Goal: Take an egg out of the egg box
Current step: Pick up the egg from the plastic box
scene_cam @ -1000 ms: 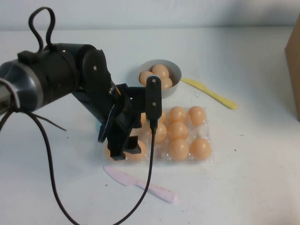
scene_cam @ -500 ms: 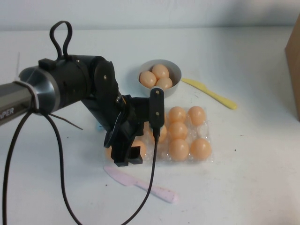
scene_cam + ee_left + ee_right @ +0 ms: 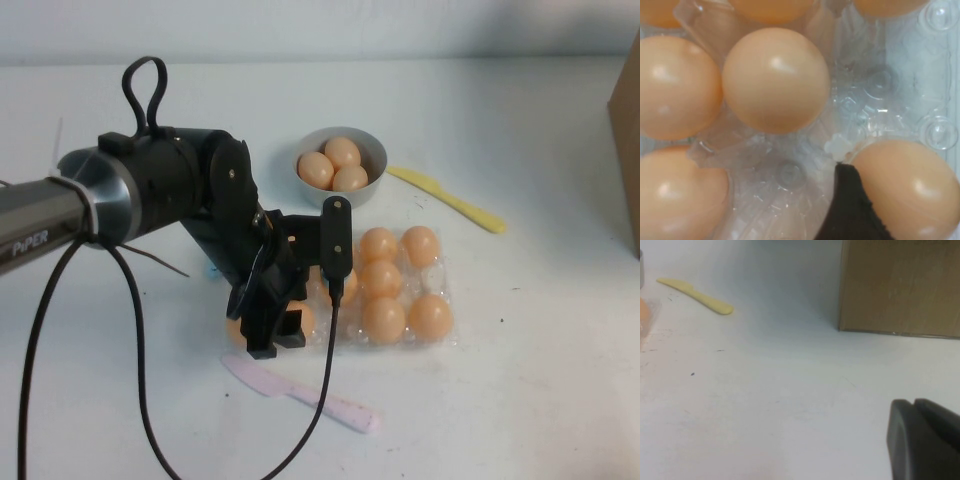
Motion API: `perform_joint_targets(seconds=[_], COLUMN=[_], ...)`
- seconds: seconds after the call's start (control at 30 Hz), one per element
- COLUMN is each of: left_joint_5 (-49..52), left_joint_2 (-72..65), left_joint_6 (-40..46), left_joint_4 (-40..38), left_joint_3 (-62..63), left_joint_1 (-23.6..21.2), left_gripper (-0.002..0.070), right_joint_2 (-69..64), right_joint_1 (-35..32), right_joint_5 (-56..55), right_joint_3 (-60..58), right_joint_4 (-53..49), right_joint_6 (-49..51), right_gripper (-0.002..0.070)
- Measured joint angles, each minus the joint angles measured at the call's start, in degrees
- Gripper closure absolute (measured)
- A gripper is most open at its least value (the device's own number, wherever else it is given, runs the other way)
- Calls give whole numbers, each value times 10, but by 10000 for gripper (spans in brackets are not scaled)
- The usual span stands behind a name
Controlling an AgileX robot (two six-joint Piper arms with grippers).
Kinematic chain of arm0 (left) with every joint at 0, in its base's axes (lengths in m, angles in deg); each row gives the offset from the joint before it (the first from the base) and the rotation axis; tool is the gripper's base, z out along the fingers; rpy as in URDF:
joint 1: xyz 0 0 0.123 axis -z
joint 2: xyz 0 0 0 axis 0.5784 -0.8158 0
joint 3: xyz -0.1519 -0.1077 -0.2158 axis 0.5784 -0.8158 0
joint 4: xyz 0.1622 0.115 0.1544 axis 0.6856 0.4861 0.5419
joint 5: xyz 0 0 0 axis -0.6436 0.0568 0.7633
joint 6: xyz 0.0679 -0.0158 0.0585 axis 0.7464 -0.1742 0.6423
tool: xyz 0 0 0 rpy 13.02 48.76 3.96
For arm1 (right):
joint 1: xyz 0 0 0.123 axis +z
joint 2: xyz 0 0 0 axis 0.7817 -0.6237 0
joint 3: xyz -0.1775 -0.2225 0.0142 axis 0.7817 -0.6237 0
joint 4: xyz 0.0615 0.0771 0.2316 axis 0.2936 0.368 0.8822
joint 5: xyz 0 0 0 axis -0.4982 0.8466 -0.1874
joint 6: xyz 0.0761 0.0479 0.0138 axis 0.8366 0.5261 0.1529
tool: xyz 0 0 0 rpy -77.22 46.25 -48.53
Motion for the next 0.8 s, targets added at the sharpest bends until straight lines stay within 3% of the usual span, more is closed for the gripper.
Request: perform_joint_targets(seconds=[0.17, 0.8], left_joint_5=[-2, 18], left_joint_2=[0, 37], left_joint_6=[0, 0], left_joint_4=[0, 0], left_joint_3=[0, 0], left_joint_1=[0, 0], left_gripper=[337, 340], right_joint_2=[0, 0], right_joint_1=[0, 0], right_joint_5=[0, 0], right_joint_3=[0, 0], right_joint_4=[0, 0], right_joint_6=[0, 0], right_gripper=[694, 694])
